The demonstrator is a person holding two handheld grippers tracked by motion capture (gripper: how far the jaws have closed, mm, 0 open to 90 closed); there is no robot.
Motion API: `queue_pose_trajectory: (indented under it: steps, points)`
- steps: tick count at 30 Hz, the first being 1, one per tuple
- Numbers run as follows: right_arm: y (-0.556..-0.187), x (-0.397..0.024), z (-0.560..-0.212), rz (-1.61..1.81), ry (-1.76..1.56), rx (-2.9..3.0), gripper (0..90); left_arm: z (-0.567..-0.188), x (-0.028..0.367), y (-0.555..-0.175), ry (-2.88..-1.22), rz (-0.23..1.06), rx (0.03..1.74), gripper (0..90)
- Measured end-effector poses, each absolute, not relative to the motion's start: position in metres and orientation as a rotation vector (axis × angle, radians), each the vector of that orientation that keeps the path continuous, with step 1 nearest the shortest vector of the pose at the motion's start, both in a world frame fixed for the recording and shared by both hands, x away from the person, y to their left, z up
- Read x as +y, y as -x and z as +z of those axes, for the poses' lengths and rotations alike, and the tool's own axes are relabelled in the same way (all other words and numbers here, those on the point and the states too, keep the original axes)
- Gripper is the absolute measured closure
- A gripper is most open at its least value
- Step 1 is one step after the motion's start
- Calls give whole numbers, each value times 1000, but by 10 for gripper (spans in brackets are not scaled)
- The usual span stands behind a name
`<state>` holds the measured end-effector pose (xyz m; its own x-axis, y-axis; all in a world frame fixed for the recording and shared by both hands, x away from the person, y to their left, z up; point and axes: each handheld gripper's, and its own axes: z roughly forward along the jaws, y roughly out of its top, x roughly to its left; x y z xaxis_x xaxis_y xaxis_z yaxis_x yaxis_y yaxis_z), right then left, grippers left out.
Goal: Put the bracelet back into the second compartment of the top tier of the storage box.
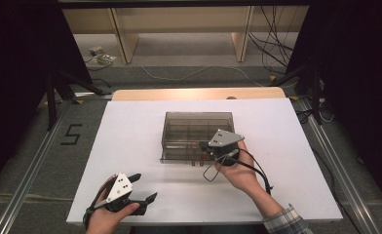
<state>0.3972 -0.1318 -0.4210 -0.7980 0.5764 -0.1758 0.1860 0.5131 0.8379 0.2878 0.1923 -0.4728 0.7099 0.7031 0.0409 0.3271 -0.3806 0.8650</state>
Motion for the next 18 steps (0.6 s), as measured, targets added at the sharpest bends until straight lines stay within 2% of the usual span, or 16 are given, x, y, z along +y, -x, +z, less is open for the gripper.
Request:
queue_pose_trajectory:
  steps: [18]
  points:
    - [-397, -130, -424, 1190, -627, 2379, 881, -473, 193, -288, -1985, 512, 790, 170]
